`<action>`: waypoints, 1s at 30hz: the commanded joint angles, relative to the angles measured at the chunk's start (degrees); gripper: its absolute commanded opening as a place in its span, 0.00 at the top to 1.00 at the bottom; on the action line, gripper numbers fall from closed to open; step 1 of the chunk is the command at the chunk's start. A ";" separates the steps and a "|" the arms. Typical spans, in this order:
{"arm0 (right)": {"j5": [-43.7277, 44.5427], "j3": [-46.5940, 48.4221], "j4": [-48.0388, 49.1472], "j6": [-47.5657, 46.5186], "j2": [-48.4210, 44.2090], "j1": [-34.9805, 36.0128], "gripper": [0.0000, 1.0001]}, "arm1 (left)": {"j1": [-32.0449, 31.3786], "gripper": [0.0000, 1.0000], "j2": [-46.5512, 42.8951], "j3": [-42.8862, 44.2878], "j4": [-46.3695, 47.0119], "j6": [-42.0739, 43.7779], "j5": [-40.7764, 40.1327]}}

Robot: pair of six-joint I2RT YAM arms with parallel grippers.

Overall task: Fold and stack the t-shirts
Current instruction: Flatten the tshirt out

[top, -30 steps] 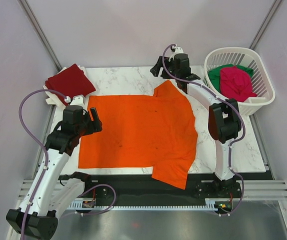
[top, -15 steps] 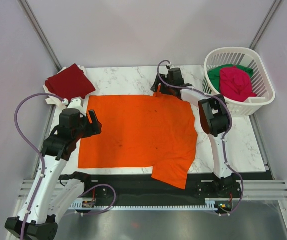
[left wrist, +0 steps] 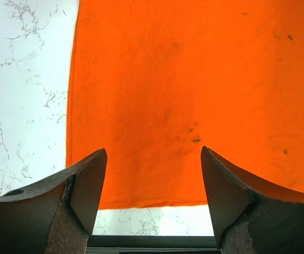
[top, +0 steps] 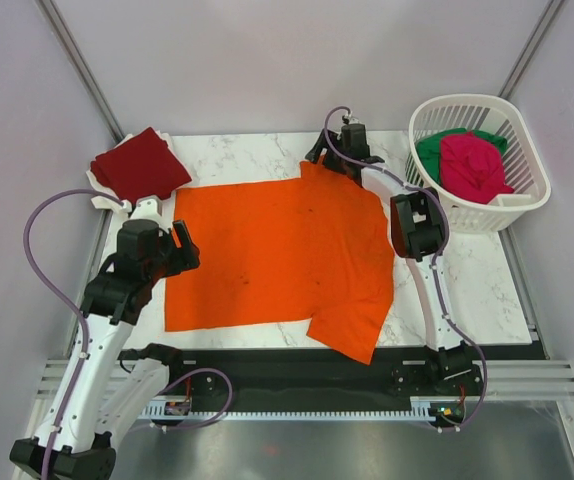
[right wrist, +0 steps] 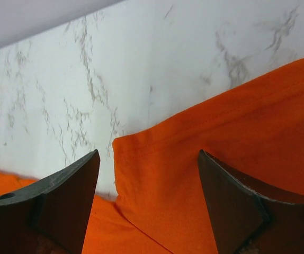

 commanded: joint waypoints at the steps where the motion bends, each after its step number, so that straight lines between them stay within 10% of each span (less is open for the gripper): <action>1: 1.00 4.78 -3.69 3.32 6.09 -2.80 0.16 | 0.17 0.21 -0.60 -0.18 0.58 -1.79 -1.86; 15: 2.58 20.18 -0.88 2.71 13.76 -4.73 0.09 | 0.60 0.22 1.33 -0.27 0.49 -2.15 -2.47; 30: -2.97 -8.35 7.03 -1.50 -28.13 -3.59 0.02 | 0.69 0.18 14.99 -1.05 -1.00 -11.54 2.42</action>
